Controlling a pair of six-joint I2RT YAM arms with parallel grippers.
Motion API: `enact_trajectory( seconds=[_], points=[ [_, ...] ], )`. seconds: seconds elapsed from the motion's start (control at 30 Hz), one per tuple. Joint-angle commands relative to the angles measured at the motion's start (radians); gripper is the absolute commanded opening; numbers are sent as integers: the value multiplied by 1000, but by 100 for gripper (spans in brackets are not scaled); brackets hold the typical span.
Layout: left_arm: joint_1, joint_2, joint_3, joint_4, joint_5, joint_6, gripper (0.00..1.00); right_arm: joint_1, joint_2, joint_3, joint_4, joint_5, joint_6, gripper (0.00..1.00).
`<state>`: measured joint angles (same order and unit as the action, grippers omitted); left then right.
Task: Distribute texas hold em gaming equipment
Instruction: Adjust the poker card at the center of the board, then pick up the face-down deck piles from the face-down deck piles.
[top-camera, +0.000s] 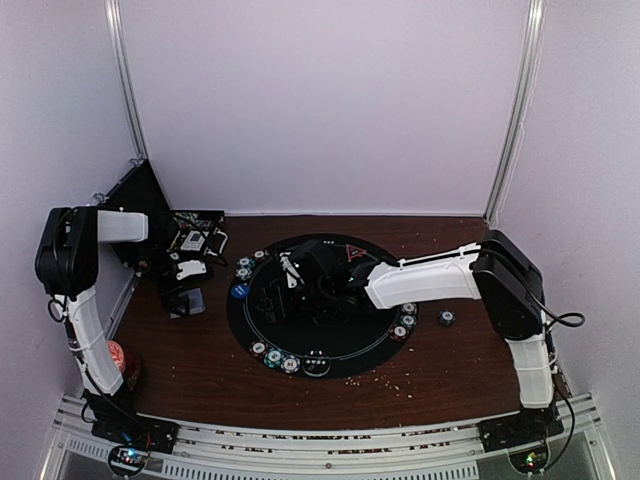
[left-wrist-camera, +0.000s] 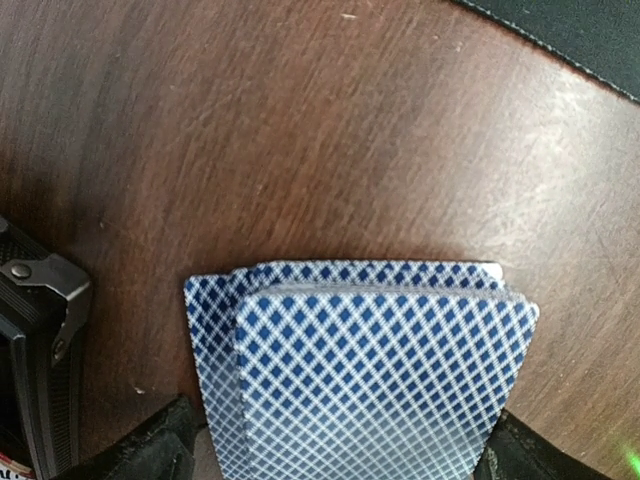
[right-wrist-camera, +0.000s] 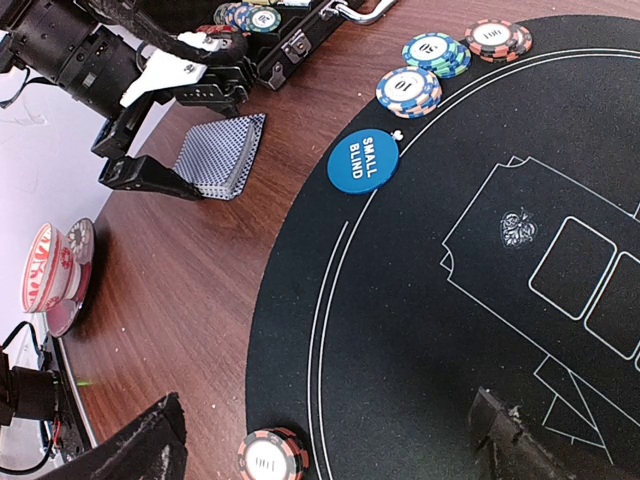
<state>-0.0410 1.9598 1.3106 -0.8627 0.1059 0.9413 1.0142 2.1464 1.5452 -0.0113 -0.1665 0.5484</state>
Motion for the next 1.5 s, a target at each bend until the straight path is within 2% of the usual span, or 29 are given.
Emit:
enact_trajectory(
  seconds=[0.0, 0.17, 0.4, 0.73, 1.13, 1.47],
  points=[
    [5, 75, -23, -30, -13, 14, 95, -4, -39, 0, -9, 9, -11, 100],
    [5, 69, -33, -57, 8, 14, 82, -3, -38, 8, -15, 6, -12, 100],
    [6, 37, -71, -58, 40, 22, 70, -2, -8, 56, -29, -24, -1, 100],
    [0, -32, -101, -50, 122, 21, 40, 0, 78, 176, -24, -94, 64, 100],
    [-5, -100, -116, -24, 150, 7, 29, 11, 200, 271, 45, -163, 148, 100],
    [-5, -131, -117, -14, 155, -3, 26, 12, 252, 298, 165, -218, 228, 99]
  ],
)
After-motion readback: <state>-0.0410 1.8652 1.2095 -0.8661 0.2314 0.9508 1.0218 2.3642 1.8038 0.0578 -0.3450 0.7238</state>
